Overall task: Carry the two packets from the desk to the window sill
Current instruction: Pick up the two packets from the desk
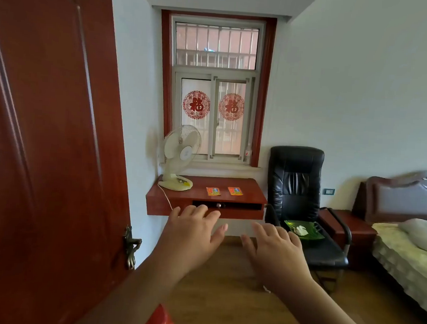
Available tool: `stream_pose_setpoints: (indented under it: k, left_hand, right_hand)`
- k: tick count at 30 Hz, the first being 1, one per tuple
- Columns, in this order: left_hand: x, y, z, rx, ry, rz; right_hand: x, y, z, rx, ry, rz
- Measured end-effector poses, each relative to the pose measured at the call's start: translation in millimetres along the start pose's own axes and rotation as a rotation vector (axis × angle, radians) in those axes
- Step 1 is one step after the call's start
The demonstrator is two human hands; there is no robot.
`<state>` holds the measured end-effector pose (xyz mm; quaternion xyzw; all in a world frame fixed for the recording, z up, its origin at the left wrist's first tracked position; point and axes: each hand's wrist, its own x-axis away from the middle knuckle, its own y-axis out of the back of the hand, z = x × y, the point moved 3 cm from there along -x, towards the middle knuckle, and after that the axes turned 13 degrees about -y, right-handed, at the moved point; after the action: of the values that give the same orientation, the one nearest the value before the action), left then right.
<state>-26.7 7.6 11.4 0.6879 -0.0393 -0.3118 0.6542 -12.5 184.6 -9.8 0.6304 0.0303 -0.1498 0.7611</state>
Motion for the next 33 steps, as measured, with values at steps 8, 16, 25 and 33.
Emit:
stream_pose_setpoints:
  k: [8,16,25,33]
  left_hand:
    - [-15.1,-42.0,15.1,-0.014,-0.036,0.150]
    - [-76.9,-78.1,16.6,0.026,0.001,0.157]
    - [-181.2,-117.0,12.1,-0.004,0.061,0.025]
    - [-239.8,-155.9,54.4,-0.016,0.139,0.078]
  right_hand:
    - [-14.5,-23.0,8.2,-0.002,0.012,-0.007]
    - [-90.1,-45.5,-22.7,0.058,0.010,-0.010]
    - [-205.9,-69.3,-67.5,0.000,0.075,0.045]
    - [-290.1,-91.0,-50.3,-0.033,0.158,0.054]
